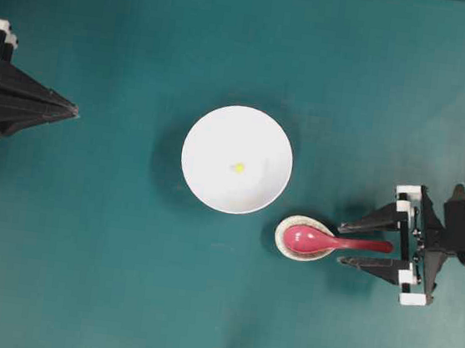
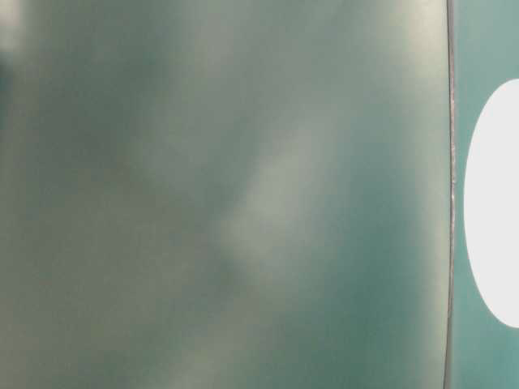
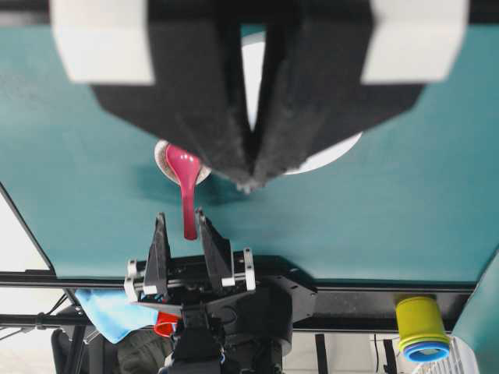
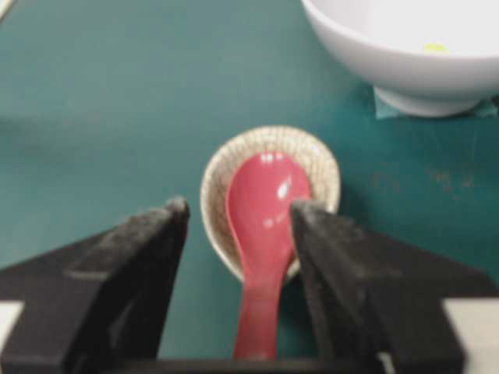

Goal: Scoop the yellow hexagonal prism block from the bowl with a spoon using the right arm.
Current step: 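Close the right gripper on the pink spoon handle and lift it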

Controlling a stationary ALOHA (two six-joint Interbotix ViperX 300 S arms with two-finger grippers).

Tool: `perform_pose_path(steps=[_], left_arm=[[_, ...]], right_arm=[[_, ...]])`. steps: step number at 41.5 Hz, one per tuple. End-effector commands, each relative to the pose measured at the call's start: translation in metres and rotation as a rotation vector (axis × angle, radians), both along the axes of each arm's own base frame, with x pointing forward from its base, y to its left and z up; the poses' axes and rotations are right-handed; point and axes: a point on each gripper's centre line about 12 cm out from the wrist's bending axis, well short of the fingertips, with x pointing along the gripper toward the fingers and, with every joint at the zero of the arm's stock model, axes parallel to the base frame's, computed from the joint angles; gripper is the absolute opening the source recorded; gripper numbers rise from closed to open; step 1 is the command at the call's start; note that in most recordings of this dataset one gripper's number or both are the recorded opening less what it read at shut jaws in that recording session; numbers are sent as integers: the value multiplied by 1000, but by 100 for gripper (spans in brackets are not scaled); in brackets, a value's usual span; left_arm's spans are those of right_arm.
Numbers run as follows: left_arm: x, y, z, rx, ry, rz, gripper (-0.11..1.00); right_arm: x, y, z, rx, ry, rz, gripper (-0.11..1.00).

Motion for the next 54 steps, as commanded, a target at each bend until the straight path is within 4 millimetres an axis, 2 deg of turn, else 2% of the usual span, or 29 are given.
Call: perform_pose_path(steps=[1,39,54], left_arm=[[3,0,9,0,-20,1,0],[3,0,9,1,-21,1,0],[3,0,10,1,-26,1,0]], right_arm=[[3,3,1,2,-16,3,59],[-5,3,-13,-30,88,23,58],[-5,3,-13,-41,87,24,52]])
